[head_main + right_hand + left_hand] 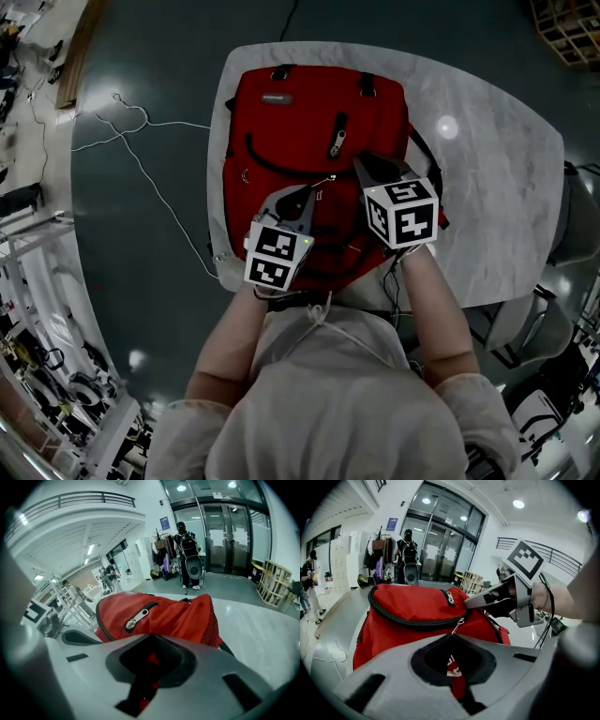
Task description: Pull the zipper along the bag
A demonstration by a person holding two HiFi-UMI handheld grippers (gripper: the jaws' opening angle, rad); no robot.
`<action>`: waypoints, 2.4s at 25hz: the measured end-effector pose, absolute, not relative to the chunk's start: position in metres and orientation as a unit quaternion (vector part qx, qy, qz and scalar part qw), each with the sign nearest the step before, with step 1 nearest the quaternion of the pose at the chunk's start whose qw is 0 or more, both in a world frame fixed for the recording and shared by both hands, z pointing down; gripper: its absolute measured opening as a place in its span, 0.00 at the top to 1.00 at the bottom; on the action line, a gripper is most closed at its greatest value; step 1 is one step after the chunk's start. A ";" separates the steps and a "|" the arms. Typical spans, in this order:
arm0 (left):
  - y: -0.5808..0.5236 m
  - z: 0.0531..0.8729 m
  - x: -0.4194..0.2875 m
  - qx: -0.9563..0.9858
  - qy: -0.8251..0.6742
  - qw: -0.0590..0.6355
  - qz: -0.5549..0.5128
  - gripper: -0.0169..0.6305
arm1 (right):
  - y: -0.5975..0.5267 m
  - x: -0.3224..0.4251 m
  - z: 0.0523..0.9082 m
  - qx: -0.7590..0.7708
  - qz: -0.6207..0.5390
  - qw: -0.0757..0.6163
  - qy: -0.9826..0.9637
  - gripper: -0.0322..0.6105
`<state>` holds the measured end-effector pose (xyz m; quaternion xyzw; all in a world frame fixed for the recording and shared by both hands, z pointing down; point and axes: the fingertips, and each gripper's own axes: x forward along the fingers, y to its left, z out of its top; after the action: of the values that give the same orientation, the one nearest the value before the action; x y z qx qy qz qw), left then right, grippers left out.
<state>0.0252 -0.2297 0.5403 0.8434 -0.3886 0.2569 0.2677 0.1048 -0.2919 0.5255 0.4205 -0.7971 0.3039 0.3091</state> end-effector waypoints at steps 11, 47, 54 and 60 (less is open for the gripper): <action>-0.235 0.542 -0.005 0.850 -0.380 0.258 0.256 0.95 | -0.293 0.106 0.529 0.453 0.287 0.332 -0.776 0.87; -0.278 0.517 -0.106 0.859 -0.392 0.209 0.256 0.95 | -0.295 0.115 0.527 0.532 0.236 0.392 -0.713 0.87; -0.291 0.513 -0.120 0.861 -0.393 0.190 0.260 0.95 | -0.295 0.115 0.527 0.540 0.230 0.400 -0.704 0.87; -0.308 0.507 -0.125 0.866 -0.386 0.169 0.269 0.95 | -0.295 0.116 0.527 0.546 0.224 0.404 -0.699 0.87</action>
<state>-0.1250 -0.3085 0.5074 0.8659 -0.3864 0.2687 0.1695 0.1159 -0.2953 0.5273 0.5464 -0.6987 0.2238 0.4039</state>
